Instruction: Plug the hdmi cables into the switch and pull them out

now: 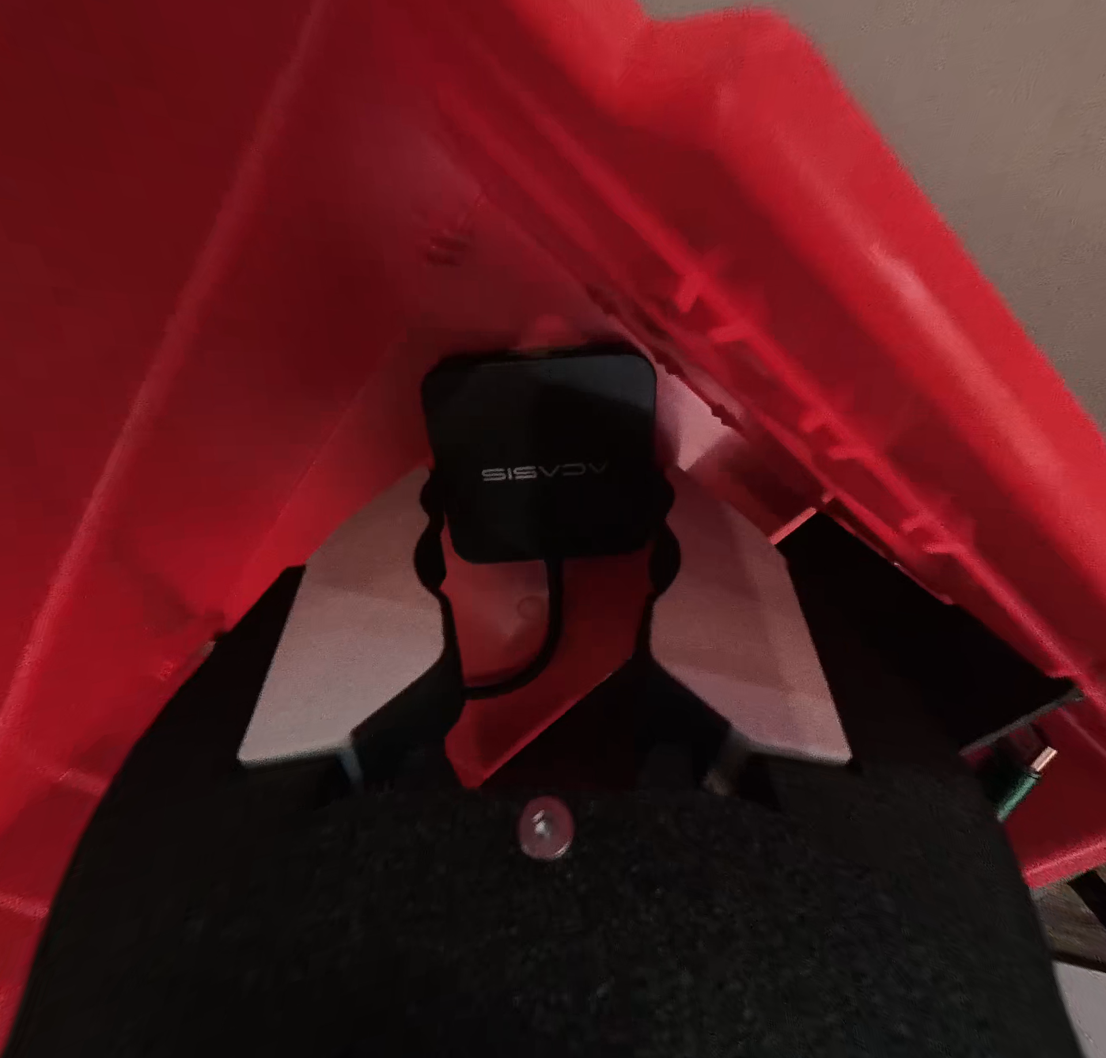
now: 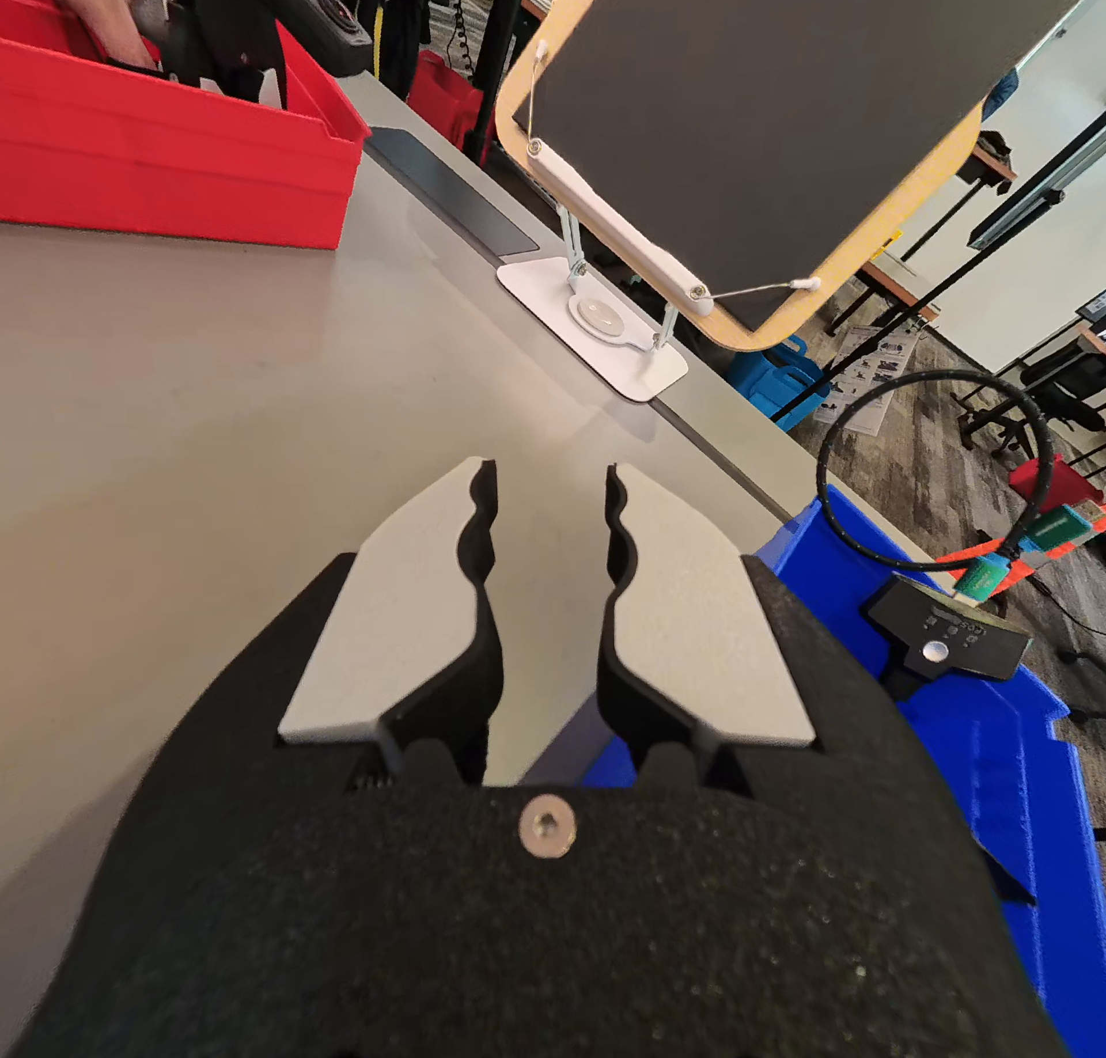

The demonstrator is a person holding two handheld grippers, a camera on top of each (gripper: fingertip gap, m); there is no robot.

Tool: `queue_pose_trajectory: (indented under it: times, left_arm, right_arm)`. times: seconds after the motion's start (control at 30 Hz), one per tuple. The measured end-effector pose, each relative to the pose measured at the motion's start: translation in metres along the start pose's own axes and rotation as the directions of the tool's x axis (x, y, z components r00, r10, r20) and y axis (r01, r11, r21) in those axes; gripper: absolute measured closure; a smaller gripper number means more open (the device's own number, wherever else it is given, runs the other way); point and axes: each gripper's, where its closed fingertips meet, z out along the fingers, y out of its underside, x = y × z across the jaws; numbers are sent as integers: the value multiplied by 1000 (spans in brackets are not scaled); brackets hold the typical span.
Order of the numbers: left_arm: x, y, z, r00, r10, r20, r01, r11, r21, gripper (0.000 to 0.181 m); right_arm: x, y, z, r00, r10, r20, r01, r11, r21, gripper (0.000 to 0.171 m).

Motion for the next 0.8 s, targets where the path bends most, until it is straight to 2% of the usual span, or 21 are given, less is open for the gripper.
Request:
queue_pose_trajectory:
  times: [0.13, 0.23, 0.33, 0.4, 0.47, 0.57, 0.7, 0.8]
  left_arm:
    - [-9, 1, -7, 998, 15, 66, -19, 997, 69, 115]
    - [-9, -10, -29, 999, -35, 25, 28, 974, 224, 115]
    - [-2, -18, -68, 997, -57, -56, 75, 907, 414, 115]
    - [9, -24, -103, 989, -32, -141, 106, 827, 552, 115]
    - [22, -29, -137, 975, 18, -223, 133, 753, 645, 115]
    - [41, -39, -182, 955, 109, -276, 133, 674, 727, 115]
    - [81, -61, -227, 909, 281, -308, 89, 591, 802, 115]
    - [112, -80, -248, 860, 408, -306, 34, 553, 833, 115]
  right_arm:
    - [-2, -5, 1, 1000, -9, 1, 9, 1000, 5, 137]
    - [-3, -7, 2, 1000, -14, 7, 14, 1000, 1, 137]
    - [-3, -12, 3, 1000, -27, 9, 27, 1000, 6, 137]
    - [-3, -14, 4, 999, -37, 14, 37, 999, 13, 137]
    - [-4, -14, 7, 999, -37, 29, 36, 999, 19, 136]
    - [-6, -18, 15, 998, -24, 61, 20, 998, 56, 137]
    - [-9, -32, 29, 993, -26, 115, 12, 992, 122, 136]
    - [-12, -48, 39, 985, -55, 164, 24, 983, 183, 136]
